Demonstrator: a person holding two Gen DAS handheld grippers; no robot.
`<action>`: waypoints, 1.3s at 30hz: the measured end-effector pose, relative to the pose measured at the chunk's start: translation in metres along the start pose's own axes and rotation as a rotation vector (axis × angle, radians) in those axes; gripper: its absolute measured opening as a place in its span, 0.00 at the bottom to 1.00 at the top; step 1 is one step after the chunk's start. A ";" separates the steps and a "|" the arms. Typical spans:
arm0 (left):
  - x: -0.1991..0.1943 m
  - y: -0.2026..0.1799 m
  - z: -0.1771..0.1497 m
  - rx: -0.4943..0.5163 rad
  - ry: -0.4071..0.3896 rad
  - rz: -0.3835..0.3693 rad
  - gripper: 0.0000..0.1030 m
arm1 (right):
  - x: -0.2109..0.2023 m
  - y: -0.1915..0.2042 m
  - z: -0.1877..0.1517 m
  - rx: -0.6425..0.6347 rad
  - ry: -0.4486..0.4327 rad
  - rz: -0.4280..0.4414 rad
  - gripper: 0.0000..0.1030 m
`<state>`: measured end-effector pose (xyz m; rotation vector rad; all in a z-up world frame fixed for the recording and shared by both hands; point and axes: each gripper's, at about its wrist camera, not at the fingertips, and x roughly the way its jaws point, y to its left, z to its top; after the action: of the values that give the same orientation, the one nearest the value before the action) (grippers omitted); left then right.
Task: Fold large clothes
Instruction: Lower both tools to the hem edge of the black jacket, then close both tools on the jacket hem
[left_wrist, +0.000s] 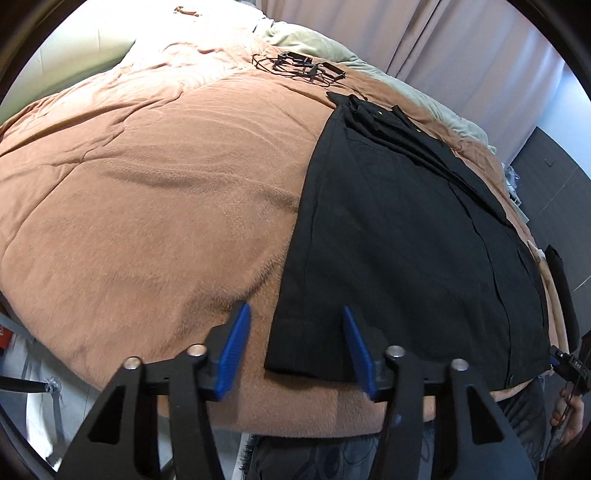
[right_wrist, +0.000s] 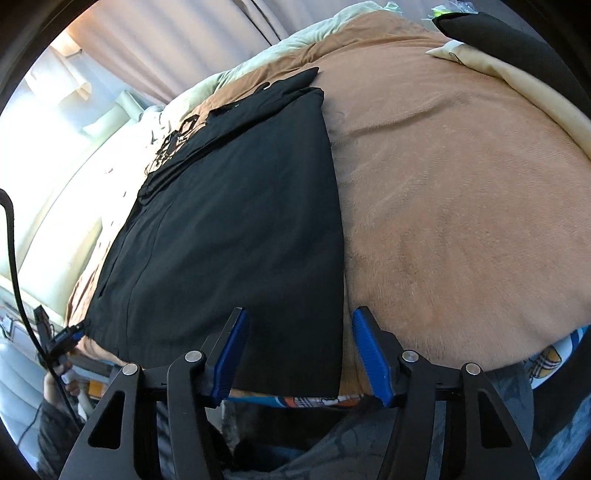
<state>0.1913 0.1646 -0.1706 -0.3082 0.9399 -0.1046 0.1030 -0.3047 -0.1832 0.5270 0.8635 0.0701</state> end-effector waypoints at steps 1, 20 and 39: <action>0.001 0.001 0.002 -0.004 0.003 -0.004 0.44 | 0.002 -0.001 0.002 0.008 -0.002 0.006 0.59; 0.011 0.002 0.009 -0.100 0.041 -0.147 0.36 | 0.007 -0.025 -0.020 0.279 0.032 0.341 0.45; -0.005 -0.020 0.016 -0.121 -0.051 -0.091 0.08 | 0.001 -0.003 -0.003 0.336 -0.149 0.256 0.04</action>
<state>0.2017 0.1504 -0.1521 -0.4641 0.8834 -0.1229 0.1014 -0.3057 -0.1872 0.9456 0.6602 0.1190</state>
